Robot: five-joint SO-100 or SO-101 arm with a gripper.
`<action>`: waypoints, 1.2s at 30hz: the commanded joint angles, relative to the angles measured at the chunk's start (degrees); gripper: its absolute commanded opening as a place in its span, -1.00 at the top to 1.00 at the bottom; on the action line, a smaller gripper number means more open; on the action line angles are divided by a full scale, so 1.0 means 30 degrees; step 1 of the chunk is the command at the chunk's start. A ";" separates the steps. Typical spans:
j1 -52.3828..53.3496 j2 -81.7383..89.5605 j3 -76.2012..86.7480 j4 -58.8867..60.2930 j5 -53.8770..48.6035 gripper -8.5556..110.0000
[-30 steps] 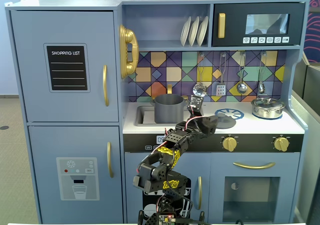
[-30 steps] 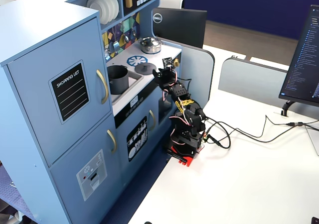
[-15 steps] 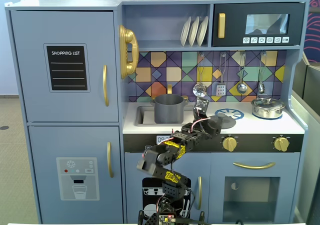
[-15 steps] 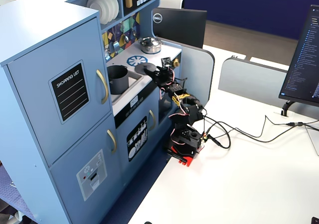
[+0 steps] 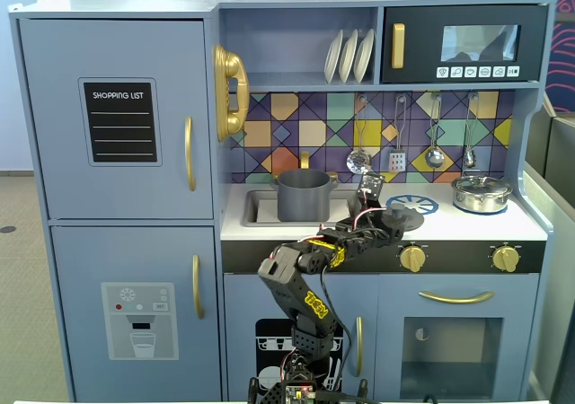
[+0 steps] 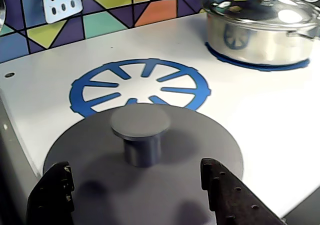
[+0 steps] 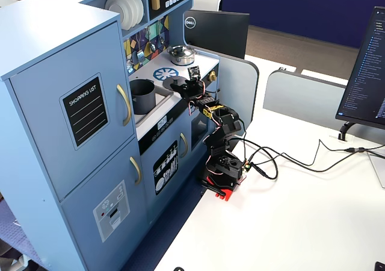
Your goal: Pick up the lid from the counter and put it on the gray recipient
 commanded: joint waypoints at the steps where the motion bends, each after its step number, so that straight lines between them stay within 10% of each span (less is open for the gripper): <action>1: -0.0234 -0.0557 -0.1963 -0.0820 -0.0205 0.45; 28: -0.0469 -0.6973 -0.6445 -0.2051 -0.0176 0.52; 36: -0.0820 -0.7734 -0.6621 -0.2227 -0.0586 0.86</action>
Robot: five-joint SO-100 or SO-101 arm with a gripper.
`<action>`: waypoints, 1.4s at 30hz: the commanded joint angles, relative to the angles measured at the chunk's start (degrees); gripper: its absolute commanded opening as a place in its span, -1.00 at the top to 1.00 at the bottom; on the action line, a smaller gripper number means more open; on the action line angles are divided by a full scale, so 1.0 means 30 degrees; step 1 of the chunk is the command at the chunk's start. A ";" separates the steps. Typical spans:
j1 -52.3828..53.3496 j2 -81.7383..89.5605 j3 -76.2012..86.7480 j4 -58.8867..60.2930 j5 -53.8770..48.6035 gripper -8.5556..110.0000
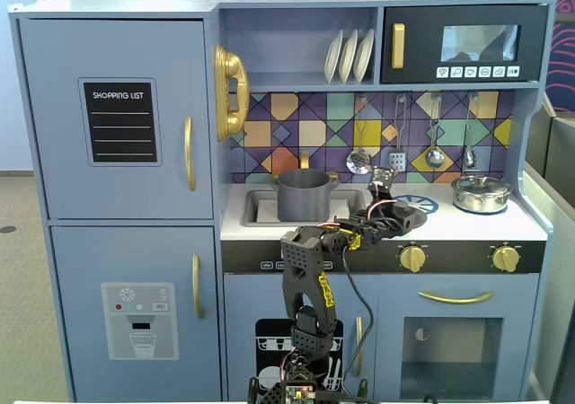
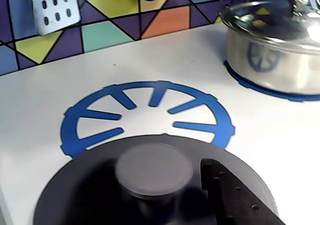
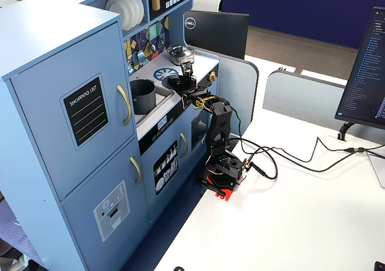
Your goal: Pick up the lid from the counter and put it on the gray recipient
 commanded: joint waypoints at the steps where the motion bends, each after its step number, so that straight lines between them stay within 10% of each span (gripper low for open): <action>1: -0.0410 -0.0029 -0.0762 -0.0469 -0.0059 0.86; 42: -1.0664 1.0518 -0.3926 0.9316 0.0088 0.86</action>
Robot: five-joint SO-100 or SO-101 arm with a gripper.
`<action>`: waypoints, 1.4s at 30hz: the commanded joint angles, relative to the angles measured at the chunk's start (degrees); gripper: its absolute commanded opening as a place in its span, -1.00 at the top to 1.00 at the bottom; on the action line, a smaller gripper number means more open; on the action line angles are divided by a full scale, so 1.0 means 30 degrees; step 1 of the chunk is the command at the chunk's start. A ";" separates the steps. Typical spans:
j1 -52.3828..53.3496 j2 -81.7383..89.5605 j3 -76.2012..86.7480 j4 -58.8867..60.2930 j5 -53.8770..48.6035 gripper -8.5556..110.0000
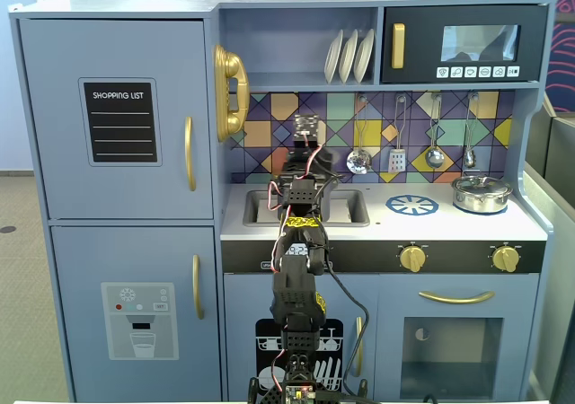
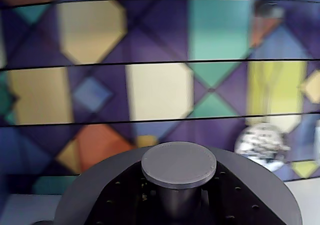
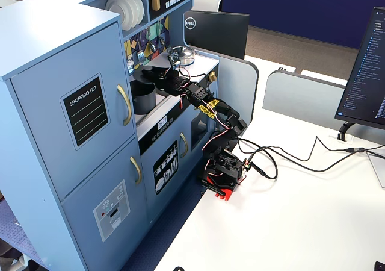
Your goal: Pick up the lid from the counter and put it on the gray recipient
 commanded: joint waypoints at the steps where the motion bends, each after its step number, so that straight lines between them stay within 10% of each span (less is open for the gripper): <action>1: -0.0908 0.0645 0.0029 -0.0762 -0.0293 0.86; 42: -0.0322 -0.1875 0.1787 -0.3662 -0.0029 0.86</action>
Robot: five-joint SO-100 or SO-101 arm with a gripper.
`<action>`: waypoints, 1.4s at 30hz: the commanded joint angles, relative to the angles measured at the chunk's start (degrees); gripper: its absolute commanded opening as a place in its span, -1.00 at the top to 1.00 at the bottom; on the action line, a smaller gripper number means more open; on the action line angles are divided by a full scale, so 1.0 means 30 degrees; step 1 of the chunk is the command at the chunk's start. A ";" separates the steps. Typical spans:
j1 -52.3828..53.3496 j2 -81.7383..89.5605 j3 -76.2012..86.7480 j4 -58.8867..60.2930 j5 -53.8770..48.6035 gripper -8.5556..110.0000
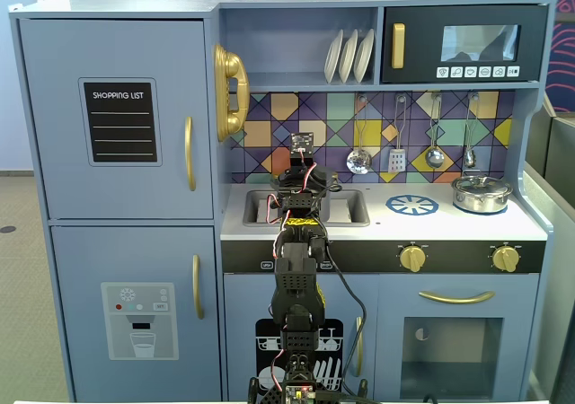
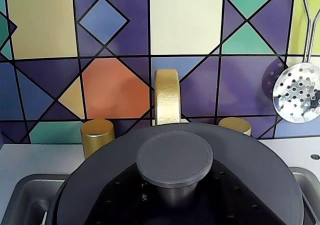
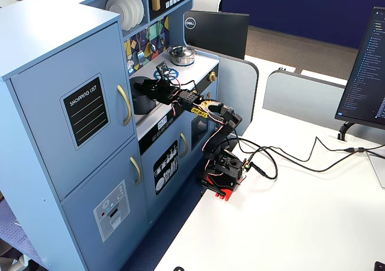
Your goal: Pick up the lid from the counter and put it on the gray recipient
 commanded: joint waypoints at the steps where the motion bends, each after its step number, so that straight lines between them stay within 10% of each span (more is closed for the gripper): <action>1: 0.0088 0.1230 -0.0703 0.0059 0.0059 0.86; 17: 0.0000 0.1523 -0.1963 0.1641 -0.0117 0.86; 25: 0.0146 0.4805 -0.1172 0.6211 0.0205 0.43; 36: -0.0967 1.3975 0.0908 2.4404 -0.0527 0.86; 42: -0.0293 1.6230 1.0811 2.2324 -0.0469 0.86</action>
